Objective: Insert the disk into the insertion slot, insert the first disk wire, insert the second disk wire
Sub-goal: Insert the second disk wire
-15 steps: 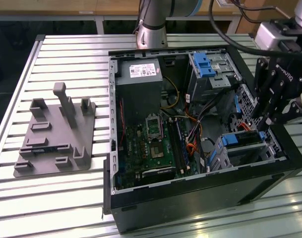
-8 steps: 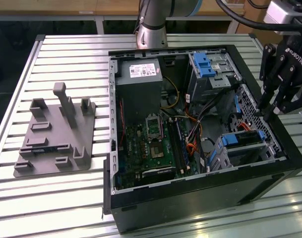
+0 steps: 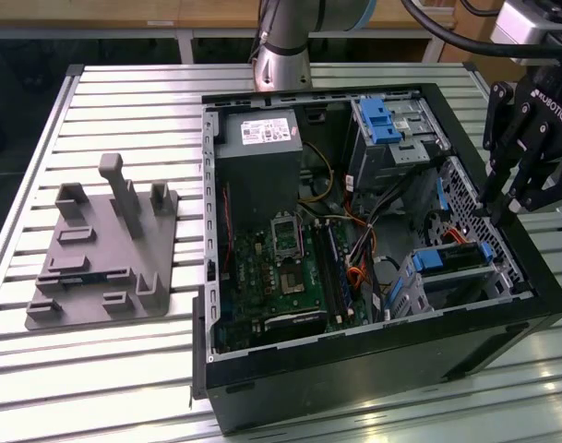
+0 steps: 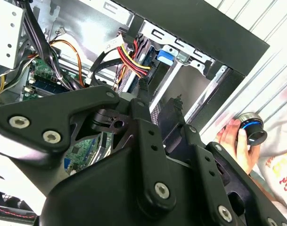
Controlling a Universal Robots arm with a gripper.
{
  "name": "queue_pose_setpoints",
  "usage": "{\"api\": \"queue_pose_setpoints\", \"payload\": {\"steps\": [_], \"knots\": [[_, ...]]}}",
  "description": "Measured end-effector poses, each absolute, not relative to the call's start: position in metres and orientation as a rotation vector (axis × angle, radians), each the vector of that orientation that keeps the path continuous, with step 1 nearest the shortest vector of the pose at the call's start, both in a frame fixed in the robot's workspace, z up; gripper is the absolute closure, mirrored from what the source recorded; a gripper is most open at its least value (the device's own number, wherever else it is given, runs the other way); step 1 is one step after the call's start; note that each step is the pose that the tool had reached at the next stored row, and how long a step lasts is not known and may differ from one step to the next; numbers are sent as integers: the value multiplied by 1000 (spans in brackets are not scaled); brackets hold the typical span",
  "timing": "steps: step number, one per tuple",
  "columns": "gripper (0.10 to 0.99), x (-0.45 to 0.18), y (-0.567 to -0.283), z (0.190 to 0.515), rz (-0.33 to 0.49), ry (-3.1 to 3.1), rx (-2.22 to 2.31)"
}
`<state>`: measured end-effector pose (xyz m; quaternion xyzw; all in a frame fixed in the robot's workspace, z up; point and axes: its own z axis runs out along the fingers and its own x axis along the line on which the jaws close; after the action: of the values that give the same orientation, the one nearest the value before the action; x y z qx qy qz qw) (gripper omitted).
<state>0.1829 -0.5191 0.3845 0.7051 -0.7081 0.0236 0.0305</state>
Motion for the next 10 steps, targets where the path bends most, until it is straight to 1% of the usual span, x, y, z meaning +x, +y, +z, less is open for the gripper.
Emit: {"api": "queue_pose_setpoints", "payload": {"steps": [7, 10], "knots": [[725, 183, -518, 385, 75, -2181, 2173], [725, 183, -508, 384, 102, -2168, 2159]]}}
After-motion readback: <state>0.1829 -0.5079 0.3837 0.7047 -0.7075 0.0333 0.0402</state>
